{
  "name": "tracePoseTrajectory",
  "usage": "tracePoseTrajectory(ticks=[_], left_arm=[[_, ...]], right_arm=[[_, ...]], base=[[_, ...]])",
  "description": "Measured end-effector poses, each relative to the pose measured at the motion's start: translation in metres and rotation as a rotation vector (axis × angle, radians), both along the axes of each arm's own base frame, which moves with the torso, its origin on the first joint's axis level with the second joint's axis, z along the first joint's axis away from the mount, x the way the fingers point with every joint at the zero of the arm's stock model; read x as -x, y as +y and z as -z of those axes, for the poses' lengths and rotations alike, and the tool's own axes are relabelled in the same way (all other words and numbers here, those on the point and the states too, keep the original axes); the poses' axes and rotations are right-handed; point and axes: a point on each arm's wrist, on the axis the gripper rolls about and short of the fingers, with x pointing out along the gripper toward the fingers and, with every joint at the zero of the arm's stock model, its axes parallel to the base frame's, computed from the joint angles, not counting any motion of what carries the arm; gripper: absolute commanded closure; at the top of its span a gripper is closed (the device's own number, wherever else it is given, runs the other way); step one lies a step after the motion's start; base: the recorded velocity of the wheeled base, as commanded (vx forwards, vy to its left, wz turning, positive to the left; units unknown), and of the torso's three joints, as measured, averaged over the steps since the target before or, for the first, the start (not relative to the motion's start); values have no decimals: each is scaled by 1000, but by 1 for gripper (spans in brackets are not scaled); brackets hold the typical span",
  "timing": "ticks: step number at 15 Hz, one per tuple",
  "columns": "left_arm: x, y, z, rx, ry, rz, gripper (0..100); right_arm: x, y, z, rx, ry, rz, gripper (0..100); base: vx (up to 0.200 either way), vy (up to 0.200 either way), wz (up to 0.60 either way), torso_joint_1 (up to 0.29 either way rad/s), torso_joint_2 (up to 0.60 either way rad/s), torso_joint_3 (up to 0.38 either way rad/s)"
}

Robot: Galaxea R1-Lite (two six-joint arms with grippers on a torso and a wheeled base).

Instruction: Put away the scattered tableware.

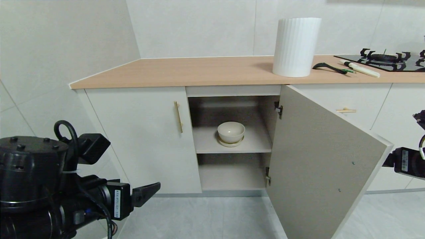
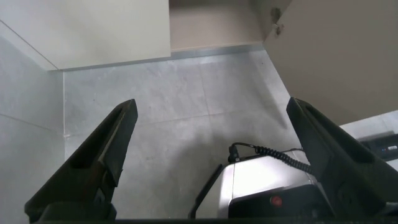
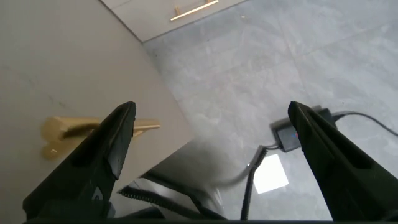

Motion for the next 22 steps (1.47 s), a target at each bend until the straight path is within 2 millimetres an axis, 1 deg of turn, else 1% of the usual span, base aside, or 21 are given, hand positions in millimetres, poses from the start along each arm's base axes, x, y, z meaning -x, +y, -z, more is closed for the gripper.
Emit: tracePoseTrajectory(ticks=[2,7,10,16,19,22], left_arm=[[0,0,0,0,0,0,0],[0,0,0,1,-1,0,0],[0,0,0,1,-2,0,0],[1,1,-2,6,-11,0,0],[1,1,-4,9,-18,-1,0],[1,1,-5,11,-21,-1,0]], right_arm=[[-2,5,5,2,-3,-20,0],[-1,26,15,-29,-24,-90,0],[2,43,17,-62,-31,-147,0],[-1,88,28,-125,-120,-307,0],[-8,113,33,-146,-162,-393,0],[-27,131,42,-165,-155,-448,0]], base=[[0,0,0,0,0,0],[0,0,0,0,0,0],[0,0,0,0,0,0],[0,0,0,0,0,0],[0,0,0,0,0,0],[0,0,0,0,0,0]])
